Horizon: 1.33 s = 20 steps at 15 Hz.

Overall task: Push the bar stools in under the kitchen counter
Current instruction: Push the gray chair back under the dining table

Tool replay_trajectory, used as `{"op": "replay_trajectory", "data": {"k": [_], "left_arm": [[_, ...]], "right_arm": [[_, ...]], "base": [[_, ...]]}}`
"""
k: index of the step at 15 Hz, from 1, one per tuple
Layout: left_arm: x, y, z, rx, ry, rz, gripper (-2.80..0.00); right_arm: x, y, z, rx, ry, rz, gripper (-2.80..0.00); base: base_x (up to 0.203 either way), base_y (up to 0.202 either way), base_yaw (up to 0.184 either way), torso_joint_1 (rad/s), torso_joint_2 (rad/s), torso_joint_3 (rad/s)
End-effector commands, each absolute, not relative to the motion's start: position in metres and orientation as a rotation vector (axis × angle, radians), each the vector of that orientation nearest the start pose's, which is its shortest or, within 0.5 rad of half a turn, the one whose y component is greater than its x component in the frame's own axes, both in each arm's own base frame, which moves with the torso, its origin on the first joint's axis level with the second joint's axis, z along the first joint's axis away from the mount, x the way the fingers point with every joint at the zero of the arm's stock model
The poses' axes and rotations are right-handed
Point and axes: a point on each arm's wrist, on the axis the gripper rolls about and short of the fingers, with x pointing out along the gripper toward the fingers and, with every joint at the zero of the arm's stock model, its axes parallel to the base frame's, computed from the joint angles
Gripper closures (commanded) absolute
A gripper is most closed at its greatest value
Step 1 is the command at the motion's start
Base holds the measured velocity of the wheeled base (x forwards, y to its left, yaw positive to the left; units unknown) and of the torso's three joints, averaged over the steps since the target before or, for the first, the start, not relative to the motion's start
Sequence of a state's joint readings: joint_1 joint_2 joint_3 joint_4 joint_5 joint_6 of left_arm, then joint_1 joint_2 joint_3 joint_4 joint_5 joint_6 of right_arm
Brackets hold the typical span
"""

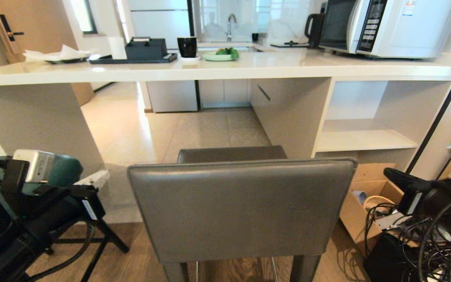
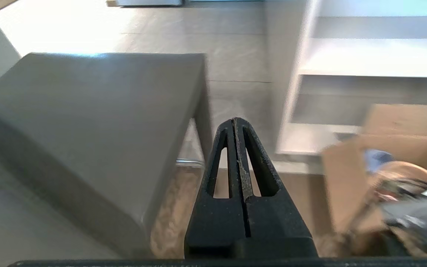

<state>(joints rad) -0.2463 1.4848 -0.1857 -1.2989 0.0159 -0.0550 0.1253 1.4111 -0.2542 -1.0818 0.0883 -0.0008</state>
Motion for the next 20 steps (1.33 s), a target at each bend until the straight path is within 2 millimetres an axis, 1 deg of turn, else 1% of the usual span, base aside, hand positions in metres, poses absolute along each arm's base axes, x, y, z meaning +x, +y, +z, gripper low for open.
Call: {"op": "replay_trajectory", "data": {"k": [1, 3, 6, 9, 11, 13, 16, 18, 20], "left_arm": [[0.196, -0.063, 0.137, -0.047, 0.053, -0.295, 0.00], [0.196, -0.068, 0.137, -0.046, 0.049, -0.314, 0.00], [0.194, -0.070, 0.138, -0.046, 0.047, -0.323, 0.00], [0.192, -0.079, 0.138, -0.046, 0.045, -0.357, 0.00], [0.188, -0.089, 0.137, -0.043, 0.055, -0.386, 0.00], [0.189, -0.095, 0.133, -0.039, 0.073, -0.403, 0.00], [0.194, -0.101, 0.127, -0.033, 0.097, -0.415, 0.00], [0.193, -0.109, 0.119, -0.025, 0.134, -0.444, 0.00], [0.195, -0.118, 0.109, -0.032, 0.180, -0.435, 0.00]], "right_arm": [[0.220, 0.046, 0.124, -0.021, 0.127, 0.283, 0.00], [0.228, 0.057, 0.115, -0.061, 0.110, 0.308, 0.00], [0.239, 0.064, 0.104, -0.072, 0.076, 0.311, 0.00], [0.236, 0.076, 0.105, -0.080, 0.062, 0.346, 0.00], [0.230, 0.076, 0.112, -0.078, 0.041, 0.333, 0.00], [0.224, 0.076, 0.119, -0.075, 0.013, 0.336, 0.00], [0.221, 0.092, 0.117, -0.087, 0.013, 0.398, 0.00], [0.228, 0.102, 0.113, -0.091, 0.023, 0.392, 0.00], [0.239, 0.108, 0.107, -0.093, 0.031, 0.386, 0.00]], "base": [[0.000, 0.000, 0.000, 0.000, 0.00, 0.000], [0.000, 0.000, 0.000, 0.000, 0.00, 0.000], [0.000, 0.000, 0.000, 0.000, 0.00, 0.000], [0.000, 0.000, 0.000, 0.000, 0.00, 0.000], [0.000, 0.000, 0.000, 0.000, 0.00, 0.000], [0.000, 0.000, 0.000, 0.000, 0.00, 0.000], [0.000, 0.000, 0.000, 0.000, 0.00, 0.000], [0.000, 0.000, 0.000, 0.000, 0.00, 0.000], [0.000, 0.000, 0.000, 0.000, 0.00, 0.000]]}}
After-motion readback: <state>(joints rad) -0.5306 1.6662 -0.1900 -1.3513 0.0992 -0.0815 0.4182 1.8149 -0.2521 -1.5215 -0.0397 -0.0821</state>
